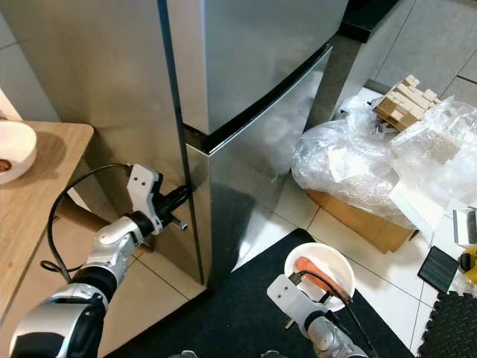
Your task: Restocking fridge
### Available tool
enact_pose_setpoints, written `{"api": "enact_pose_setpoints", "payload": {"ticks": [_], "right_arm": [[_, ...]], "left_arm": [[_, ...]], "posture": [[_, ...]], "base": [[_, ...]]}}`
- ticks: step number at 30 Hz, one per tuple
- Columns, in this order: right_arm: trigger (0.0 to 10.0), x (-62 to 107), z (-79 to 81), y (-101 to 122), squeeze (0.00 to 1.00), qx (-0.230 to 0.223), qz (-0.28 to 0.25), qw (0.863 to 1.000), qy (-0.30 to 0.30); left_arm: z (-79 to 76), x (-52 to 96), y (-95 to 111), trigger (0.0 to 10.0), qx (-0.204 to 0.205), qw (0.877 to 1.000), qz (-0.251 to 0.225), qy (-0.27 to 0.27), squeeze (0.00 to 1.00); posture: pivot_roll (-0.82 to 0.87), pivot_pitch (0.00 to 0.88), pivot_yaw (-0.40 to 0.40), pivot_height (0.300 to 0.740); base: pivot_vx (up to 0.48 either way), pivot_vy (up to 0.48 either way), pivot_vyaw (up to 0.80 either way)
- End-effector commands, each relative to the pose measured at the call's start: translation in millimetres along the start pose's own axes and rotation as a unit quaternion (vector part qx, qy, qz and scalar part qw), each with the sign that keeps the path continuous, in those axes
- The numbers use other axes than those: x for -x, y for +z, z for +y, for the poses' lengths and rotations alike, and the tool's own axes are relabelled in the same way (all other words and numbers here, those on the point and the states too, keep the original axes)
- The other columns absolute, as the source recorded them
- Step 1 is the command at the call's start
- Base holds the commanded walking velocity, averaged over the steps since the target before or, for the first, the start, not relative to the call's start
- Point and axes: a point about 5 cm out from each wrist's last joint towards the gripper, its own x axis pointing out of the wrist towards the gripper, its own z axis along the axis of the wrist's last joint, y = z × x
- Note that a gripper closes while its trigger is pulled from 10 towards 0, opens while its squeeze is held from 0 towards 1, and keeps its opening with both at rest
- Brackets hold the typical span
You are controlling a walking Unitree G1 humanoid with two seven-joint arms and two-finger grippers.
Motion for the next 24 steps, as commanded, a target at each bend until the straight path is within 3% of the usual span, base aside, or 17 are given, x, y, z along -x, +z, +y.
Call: {"api": "enact_pose_setpoints", "payload": {"ticks": [1,18,24], "right_arm": [[10.0,2.0,-2.1,-3.3,0.00,-0.001,0.000,1.000,-0.004],[10.0,1.5,-2.4,-2.6,0.00,-0.004,0.000,1.000,-0.006],[10.0,1.4,-2.1,-2.1,0.00,-0.003,-0.001,1.000,-0.006]], "left_arm": [[-17.6,-17.0,7.1,10.0,-0.007,0.998,-0.013,-0.055,0.00],[-39.9,-29.2,6.2,10.0,-0.013,0.993,-0.014,-0.113,0.00],[-48.8,-32.9,2.5,10.0,-0.038,0.991,0.004,-0.132,0.00]], "posture": [[-0.09,0.152,-0.088,0.740],[-0.09,0.152,-0.082,0.740],[-0.09,0.154,-0.082,0.740]], "base": [[0.000,0.000,0.00],[0.000,0.000,0.00],[0.000,0.000,0.00]]}}
